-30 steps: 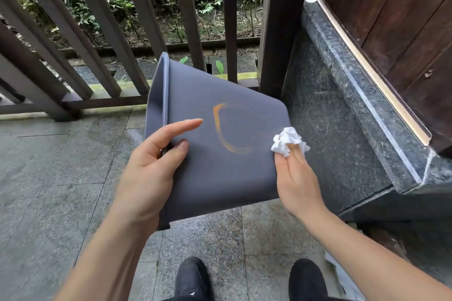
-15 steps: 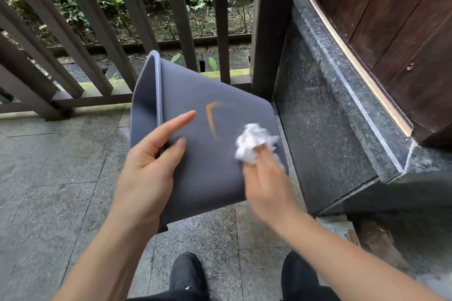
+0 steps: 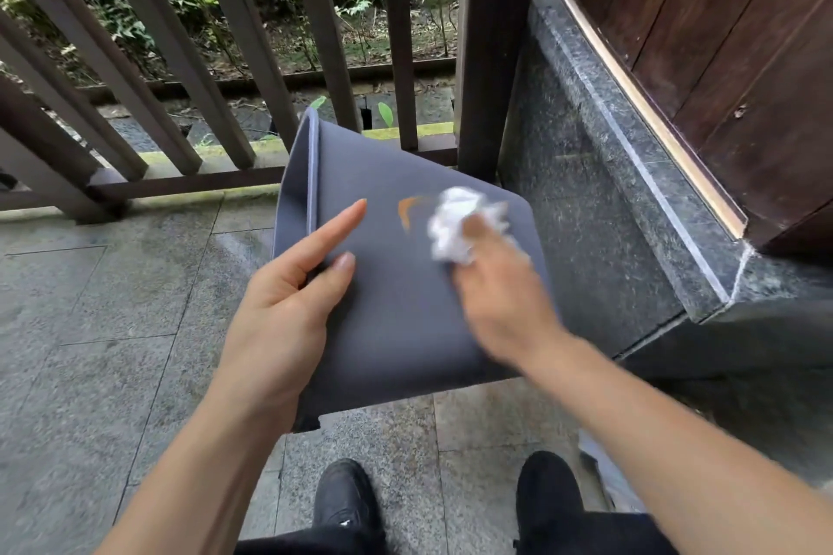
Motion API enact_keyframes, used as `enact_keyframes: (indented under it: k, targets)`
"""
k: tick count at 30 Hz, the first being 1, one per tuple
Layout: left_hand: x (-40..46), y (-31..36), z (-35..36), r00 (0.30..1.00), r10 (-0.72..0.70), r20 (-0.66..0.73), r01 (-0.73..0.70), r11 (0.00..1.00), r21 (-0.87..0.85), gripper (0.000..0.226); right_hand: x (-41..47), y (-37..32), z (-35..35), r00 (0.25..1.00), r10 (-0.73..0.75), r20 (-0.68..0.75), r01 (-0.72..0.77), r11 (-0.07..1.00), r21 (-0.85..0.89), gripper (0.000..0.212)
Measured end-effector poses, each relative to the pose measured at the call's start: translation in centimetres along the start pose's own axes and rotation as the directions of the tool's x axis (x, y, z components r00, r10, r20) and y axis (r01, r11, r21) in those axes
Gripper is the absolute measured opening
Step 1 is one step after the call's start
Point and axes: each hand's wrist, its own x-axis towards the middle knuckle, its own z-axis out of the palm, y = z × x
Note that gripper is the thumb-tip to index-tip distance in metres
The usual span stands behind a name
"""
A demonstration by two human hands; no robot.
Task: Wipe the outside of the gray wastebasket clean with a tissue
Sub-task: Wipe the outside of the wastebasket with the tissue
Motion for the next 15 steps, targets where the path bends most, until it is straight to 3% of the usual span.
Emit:
enact_keyframes:
  k: [2,3,4,6,8,10,12,15]
  targets:
    - [-0.3,0.0,0.6,0.999,0.008,0.047,-0.008,1.0,0.007,0.041,1.6,2.6,-1.6,0.91,0.414,-0.036,-0.414,0.91,0.0,0.032]
    - [-0.4,0.0,0.9,0.998,0.014,0.063,-0.016,0.999,0.031,0.041,1.6,2.9,-1.7,0.883,0.469,-0.015,-0.47,0.883,-0.021,0.032]
    - [-0.3,0.0,1.2,0.997,0.025,0.075,-0.029,0.998,0.057,0.042,1.1,2.2,-1.4,0.912,0.409,0.011,-0.408,0.912,-0.048,0.031]
    - [-0.1,0.1,1.2,0.996,0.049,0.076,-0.052,0.998,0.046,0.051,-0.2,-0.8,-0.1,0.996,0.045,0.076,-0.042,0.998,-0.041,0.03]
    - [-0.1,0.2,0.7,0.996,0.061,0.058,-0.062,0.998,0.007,0.06,-2.4,-3.6,1.7,0.915,-0.348,0.205,0.364,0.93,-0.045,0.042]
    - [-0.4,0.4,0.4,0.996,0.075,0.039,-0.075,0.997,0.001,0.064,-3.0,-4.3,1.8,0.816,-0.513,0.266,0.537,0.843,-0.023,0.054]
    - [-0.7,0.6,0.3,0.994,0.091,0.061,-0.091,0.996,0.009,0.065,-1.8,-2.8,0.6,0.819,-0.486,0.304,0.526,0.848,-0.061,0.053]
    - [-1.2,0.6,0.6,0.985,0.108,0.133,-0.112,0.993,0.023,0.061,1.5,-0.1,-2.1,0.964,-0.138,0.227,0.15,0.988,-0.036,0.031]
